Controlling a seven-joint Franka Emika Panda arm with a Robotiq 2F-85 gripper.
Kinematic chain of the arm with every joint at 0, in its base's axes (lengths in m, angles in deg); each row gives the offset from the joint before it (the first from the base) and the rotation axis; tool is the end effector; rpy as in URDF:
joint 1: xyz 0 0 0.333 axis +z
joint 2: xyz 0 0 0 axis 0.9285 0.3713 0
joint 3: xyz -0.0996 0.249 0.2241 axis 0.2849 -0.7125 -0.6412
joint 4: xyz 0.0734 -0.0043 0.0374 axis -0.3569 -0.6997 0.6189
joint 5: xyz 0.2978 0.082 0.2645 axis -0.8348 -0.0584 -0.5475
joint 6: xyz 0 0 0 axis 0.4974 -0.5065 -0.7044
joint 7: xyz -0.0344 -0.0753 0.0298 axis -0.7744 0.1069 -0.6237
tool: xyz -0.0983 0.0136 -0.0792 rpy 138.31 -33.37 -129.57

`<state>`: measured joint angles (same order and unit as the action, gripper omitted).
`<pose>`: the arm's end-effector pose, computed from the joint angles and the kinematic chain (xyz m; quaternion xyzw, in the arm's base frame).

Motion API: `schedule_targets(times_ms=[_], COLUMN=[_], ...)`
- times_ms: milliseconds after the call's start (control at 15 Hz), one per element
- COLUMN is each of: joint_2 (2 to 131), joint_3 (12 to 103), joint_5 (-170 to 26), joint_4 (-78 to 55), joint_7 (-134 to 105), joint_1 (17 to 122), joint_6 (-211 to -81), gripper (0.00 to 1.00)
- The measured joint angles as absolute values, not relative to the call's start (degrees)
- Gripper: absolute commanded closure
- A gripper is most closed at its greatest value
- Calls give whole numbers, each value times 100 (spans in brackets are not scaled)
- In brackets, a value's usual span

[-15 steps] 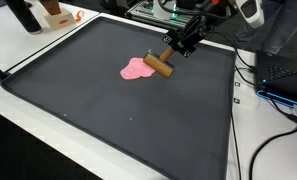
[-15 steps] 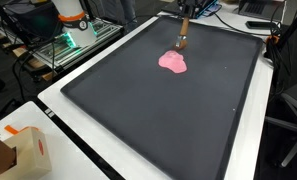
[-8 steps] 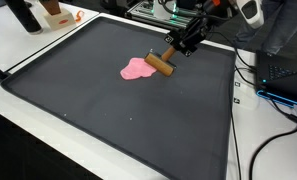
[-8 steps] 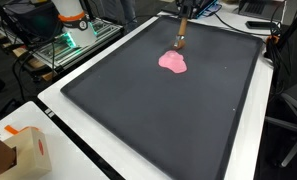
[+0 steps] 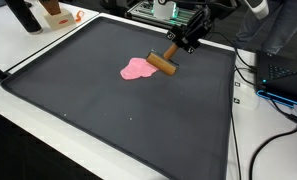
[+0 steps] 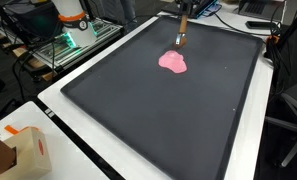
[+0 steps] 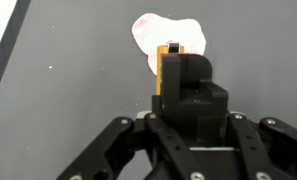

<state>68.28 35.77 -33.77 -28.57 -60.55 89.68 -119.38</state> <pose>0.5127 0.3311 0.3324 0.6076 0.7342 -0.1500 0.2632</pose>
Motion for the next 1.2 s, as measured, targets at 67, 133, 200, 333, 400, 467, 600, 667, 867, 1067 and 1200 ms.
schedule_targets(times_ms=[67, 133, 200, 333, 400, 467, 600, 667, 867, 1067, 1200], joint_2=[6771, 6714, 6652, 6536, 6471, 6411, 6289, 6227, 6046, 5856, 5738], joint_3=[3577, 3576, 3576, 3576, 3576, 3576, 3577, 3578, 3585, 3607, 3645], joint_5=[-3377, -3377, -3380, -3405, -3418, -3435, -3493, -3532, -3748, -4107, -4357], joint_4=[-2914, -2966, -3022, -3116, -3167, -3212, -3287, -3326, -3412, -3484, -3492], joint_7=[-6057, -6057, -6058, -6061, -6062, -6062, -6067, -6068, -6086, -6122, -6156], joint_1=[8963, 8957, 8947, 8917, 8894, 8865, 8796, 8757, 8630, 8487, 8394], joint_6=[-11975, -12003, -12032, -12089, -12129, -12169, -12246, -12285, -12415, -12526, -12581], gripper=[77, 77, 77, 77, 77, 77, 77, 77, 77, 77, 77])
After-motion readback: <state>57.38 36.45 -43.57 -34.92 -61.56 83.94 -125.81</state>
